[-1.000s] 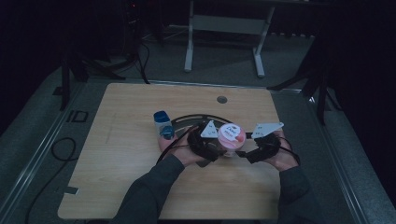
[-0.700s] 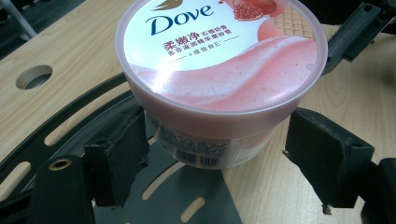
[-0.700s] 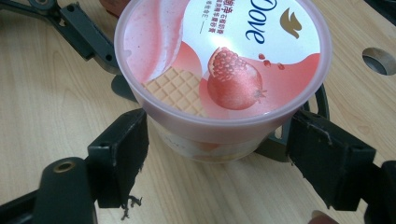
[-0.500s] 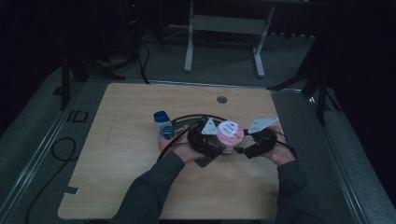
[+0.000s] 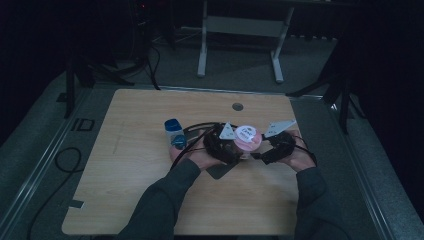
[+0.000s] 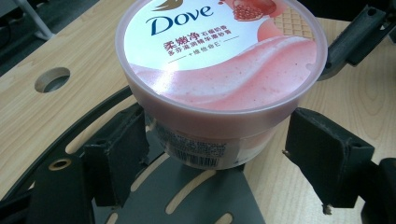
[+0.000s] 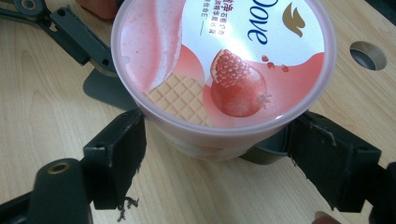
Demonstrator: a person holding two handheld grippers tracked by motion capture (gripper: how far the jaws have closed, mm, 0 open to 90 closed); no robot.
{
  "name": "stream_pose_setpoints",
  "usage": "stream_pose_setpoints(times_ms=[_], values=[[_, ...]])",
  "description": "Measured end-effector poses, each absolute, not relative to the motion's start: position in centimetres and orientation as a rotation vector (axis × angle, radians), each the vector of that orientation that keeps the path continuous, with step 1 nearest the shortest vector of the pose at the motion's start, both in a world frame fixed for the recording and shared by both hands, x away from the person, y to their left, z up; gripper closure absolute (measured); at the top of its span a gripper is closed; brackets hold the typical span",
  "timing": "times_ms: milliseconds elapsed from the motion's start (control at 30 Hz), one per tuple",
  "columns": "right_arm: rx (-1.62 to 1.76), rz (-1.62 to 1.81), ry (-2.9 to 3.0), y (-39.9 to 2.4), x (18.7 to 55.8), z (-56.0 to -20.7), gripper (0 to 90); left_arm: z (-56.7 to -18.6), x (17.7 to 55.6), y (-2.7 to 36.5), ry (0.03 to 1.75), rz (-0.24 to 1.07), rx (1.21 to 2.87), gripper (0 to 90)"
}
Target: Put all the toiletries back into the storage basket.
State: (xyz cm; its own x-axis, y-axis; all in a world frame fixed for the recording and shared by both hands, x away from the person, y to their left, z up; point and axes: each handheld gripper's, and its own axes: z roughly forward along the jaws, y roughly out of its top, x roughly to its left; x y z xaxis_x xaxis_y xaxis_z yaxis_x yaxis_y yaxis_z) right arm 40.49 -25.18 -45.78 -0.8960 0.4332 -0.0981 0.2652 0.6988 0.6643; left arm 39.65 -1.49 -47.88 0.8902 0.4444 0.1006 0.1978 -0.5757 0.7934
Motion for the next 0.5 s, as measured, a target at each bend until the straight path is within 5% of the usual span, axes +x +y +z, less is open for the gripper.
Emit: stream_pose_setpoints(times_ms=[500], values=[[0.576,0.951,2.703,-24.7,42.4,-46.4,17.5,-48.3,40.7,-1.8,0.494,0.398,2.216,20.7]])
